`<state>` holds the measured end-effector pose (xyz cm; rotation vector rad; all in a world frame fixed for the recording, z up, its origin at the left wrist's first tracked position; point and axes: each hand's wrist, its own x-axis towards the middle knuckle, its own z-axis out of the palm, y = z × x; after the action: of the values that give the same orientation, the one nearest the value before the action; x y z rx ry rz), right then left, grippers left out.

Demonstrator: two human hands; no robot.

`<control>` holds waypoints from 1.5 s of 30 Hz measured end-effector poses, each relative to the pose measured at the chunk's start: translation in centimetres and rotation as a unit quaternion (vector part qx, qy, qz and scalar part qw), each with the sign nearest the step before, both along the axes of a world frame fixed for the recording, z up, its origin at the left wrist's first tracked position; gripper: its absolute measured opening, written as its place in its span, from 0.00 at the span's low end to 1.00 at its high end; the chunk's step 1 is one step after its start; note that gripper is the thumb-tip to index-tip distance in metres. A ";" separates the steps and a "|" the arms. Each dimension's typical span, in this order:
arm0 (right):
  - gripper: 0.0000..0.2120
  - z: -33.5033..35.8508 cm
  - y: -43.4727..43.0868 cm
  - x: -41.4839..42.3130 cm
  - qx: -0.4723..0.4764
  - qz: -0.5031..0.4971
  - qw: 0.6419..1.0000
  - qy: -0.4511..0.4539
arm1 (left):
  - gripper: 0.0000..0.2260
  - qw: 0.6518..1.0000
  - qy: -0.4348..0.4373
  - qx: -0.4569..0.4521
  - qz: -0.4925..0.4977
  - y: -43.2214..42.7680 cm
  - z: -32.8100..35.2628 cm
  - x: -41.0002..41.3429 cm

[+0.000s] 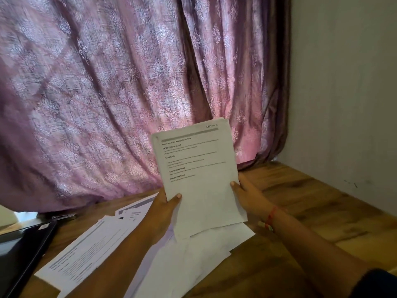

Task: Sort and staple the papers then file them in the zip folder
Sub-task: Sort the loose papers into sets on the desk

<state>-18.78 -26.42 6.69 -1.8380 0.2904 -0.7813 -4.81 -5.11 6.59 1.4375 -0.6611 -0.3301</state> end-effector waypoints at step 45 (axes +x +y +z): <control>0.21 -2.2 -14.6 -3.4 -0.372 -0.262 0.814 0.362 | 0.17 0.894 -0.247 0.371 0.054 -17.2 -1.8 -5.8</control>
<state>-22.23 -41.05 4.46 -2.8352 1.1562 -0.5341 -10.63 -22.33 4.79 2.3291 -0.9108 -0.1210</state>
